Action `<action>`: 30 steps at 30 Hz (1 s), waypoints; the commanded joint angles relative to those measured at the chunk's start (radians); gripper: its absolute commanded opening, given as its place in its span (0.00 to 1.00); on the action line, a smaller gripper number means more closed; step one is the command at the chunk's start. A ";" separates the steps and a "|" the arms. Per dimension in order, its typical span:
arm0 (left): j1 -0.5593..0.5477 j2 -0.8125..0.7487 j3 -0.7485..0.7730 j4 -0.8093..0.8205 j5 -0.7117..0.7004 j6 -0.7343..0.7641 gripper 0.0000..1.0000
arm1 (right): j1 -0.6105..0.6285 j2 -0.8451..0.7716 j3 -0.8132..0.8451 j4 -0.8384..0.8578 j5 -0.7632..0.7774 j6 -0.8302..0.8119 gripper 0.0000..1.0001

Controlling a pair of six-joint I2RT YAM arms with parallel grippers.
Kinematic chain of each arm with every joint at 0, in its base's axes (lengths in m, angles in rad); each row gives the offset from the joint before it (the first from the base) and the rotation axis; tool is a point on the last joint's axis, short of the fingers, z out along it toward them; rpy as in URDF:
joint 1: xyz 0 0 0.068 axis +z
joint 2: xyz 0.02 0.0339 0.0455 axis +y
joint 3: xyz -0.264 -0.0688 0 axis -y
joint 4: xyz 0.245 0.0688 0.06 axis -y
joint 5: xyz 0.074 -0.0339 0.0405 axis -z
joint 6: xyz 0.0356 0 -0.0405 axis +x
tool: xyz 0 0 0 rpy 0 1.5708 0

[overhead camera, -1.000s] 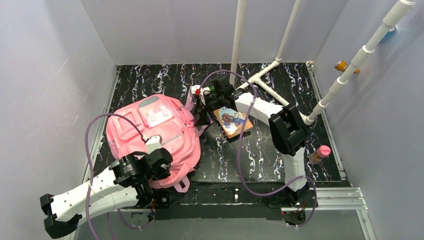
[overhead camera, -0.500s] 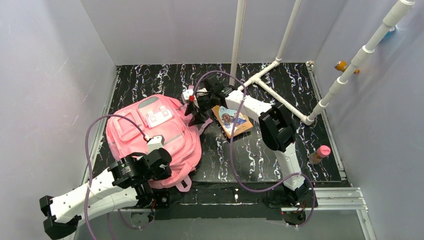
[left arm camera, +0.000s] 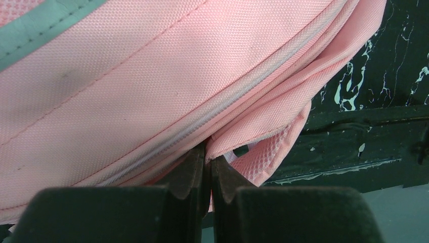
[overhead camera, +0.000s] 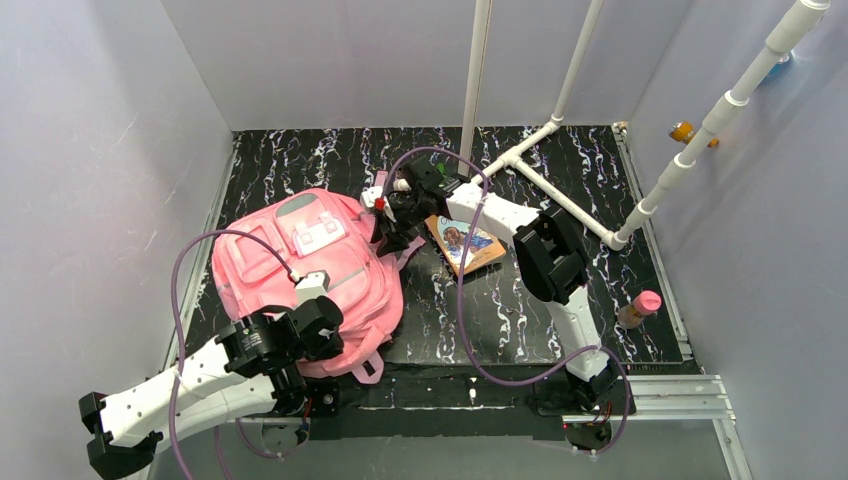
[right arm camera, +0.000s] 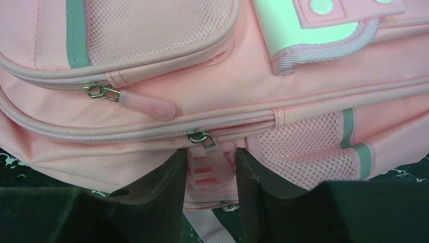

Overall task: Pack the student bag
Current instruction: Zip the student bag at the center of the board.

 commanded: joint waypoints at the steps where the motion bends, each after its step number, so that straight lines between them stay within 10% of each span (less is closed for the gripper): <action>1: 0.006 -0.007 -0.011 0.025 0.021 -0.016 0.00 | 0.008 -0.027 0.006 0.066 -0.006 0.061 0.40; 20: 0.006 0.002 -0.010 0.029 0.012 -0.010 0.00 | 0.022 -0.124 -0.019 0.098 0.108 0.216 0.01; 23: 0.005 0.002 -0.015 0.033 0.018 -0.010 0.00 | 0.024 -0.153 -0.059 0.116 0.101 0.204 0.33; 30: 0.006 -0.008 -0.012 0.032 0.022 -0.009 0.00 | 0.030 -0.144 -0.080 0.147 0.096 0.194 0.51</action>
